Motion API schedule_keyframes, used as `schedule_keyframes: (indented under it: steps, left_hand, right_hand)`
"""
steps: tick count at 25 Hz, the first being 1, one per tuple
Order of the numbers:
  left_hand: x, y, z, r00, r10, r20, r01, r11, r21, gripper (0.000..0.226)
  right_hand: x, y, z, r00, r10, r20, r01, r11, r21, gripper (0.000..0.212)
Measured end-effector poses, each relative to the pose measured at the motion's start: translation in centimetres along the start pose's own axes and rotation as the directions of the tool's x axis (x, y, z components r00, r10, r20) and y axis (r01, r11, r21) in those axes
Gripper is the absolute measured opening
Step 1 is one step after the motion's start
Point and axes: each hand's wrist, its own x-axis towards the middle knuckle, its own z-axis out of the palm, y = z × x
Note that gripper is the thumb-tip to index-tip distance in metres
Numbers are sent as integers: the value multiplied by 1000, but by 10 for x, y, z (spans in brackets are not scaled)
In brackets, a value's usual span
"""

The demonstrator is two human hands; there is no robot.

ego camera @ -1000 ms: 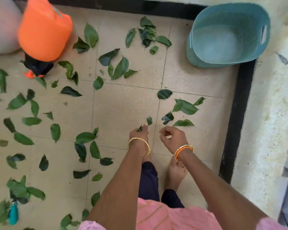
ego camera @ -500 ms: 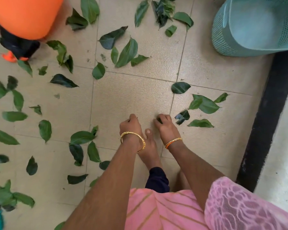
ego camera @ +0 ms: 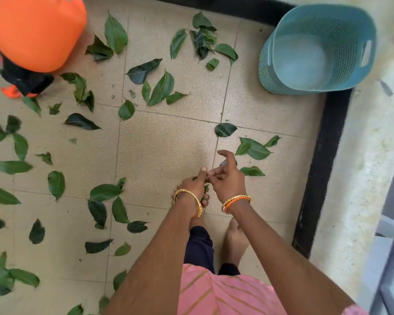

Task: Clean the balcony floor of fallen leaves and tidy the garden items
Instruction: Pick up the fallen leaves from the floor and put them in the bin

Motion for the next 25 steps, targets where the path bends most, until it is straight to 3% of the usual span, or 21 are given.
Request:
schedule_keyframes:
  steps: [4,6,9,13,15,18,20,22,23,25]
  left_hand:
    - [-1,8,7,1000,-5,-4,5,994,-110,26]
    - [2,14,6,1000,-21,22,23,993,-118,25]
    - [13,18,-2,999,-36,30,39,996,-79,26]
    - [30,19,-12,998,-57,40,61,993,-101,30]
    - [36,16,-15,994,-91,58,98,987,-128,35]
    - [40,14,-17,994,-103,46,108,988,-110,31]
    - [36,15,-14,998,-66,14,67,996,-64,25]
    - [29,17,-9,1000,-3,-7,3,1000,0,23]
    - [24,19,-5,1000,25,9,-25,999,26,21]
    - [15,21,2,996,73,56,-77,994,78,30]
  right_hand:
    - [1,6,-12,998,53,36,-54,998,17,23]
    - [10,18,-18,992,27,-120,-33,998,-47,12]
    - [32,47,-27,958,88,-272,-151,964,-220,24]
    - [61,68,-9,963,207,-171,-251,921,-298,58]
    - [70,73,4,955,224,-194,-273,920,-281,52]
    - [73,79,12,940,190,-283,-270,922,-279,20]
    - [66,72,10,923,268,-276,-291,956,-43,4]
    - [51,51,8,901,414,-130,-348,869,353,17]
    - [42,37,7,902,431,-34,-366,804,468,20]
    - [27,15,2,911,408,65,-384,778,498,21]
